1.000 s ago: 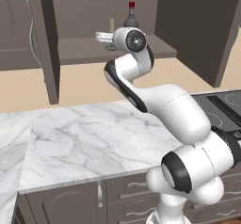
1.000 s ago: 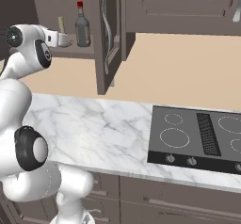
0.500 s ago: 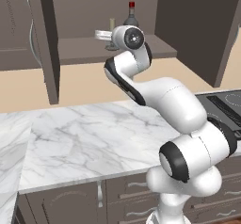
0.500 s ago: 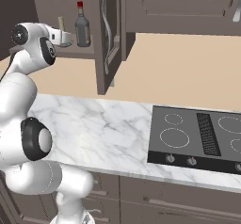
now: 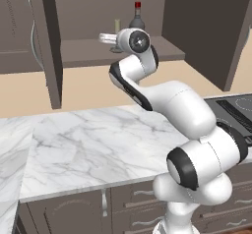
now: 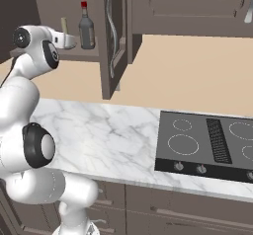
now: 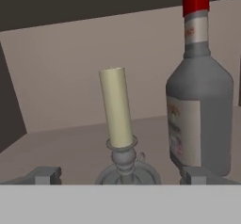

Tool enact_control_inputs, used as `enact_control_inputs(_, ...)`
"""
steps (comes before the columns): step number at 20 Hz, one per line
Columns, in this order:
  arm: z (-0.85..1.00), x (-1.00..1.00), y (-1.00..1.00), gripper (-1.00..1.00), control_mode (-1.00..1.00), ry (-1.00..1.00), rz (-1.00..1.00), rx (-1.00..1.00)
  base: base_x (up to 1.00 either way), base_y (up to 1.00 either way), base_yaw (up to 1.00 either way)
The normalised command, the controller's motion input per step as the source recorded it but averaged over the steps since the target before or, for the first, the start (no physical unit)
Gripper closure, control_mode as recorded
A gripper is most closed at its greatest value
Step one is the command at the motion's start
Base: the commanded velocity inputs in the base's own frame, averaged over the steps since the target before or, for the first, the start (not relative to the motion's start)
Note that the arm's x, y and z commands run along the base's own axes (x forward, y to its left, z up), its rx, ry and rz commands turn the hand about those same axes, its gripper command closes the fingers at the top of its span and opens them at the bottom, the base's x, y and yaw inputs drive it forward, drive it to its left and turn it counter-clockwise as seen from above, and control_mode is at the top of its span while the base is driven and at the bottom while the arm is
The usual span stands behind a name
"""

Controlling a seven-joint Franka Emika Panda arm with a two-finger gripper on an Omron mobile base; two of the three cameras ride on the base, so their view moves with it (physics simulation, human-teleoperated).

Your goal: Get the candle and the liquor from the cabinet and move them to the dining counter.

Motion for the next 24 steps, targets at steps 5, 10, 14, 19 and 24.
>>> enact_control_inputs(5,-0.08,0.11,0.0,-1.0,-1.0,0.0,-0.01,0.0,0.0,0.0,0.0)
enact_control_inputs(10,-0.05,0.11,0.03,-1.0,-1.0,0.0,-0.04,0.0,0.0,0.0,0.0)
enact_control_inputs(14,-0.06,0.09,0.09,-1.0,-1.0,0.0,-0.04,-0.01,0.0,0.0,0.0)
enact_control_inputs(19,-0.1,0.01,0.23,-1.0,-1.0,0.0,-0.02,-0.04,0.0,0.0,0.0)
enact_control_inputs(24,-0.02,0.07,0.13,-1.0,-1.0,0.0,0.0,-0.03,0.0,0.0,0.0)
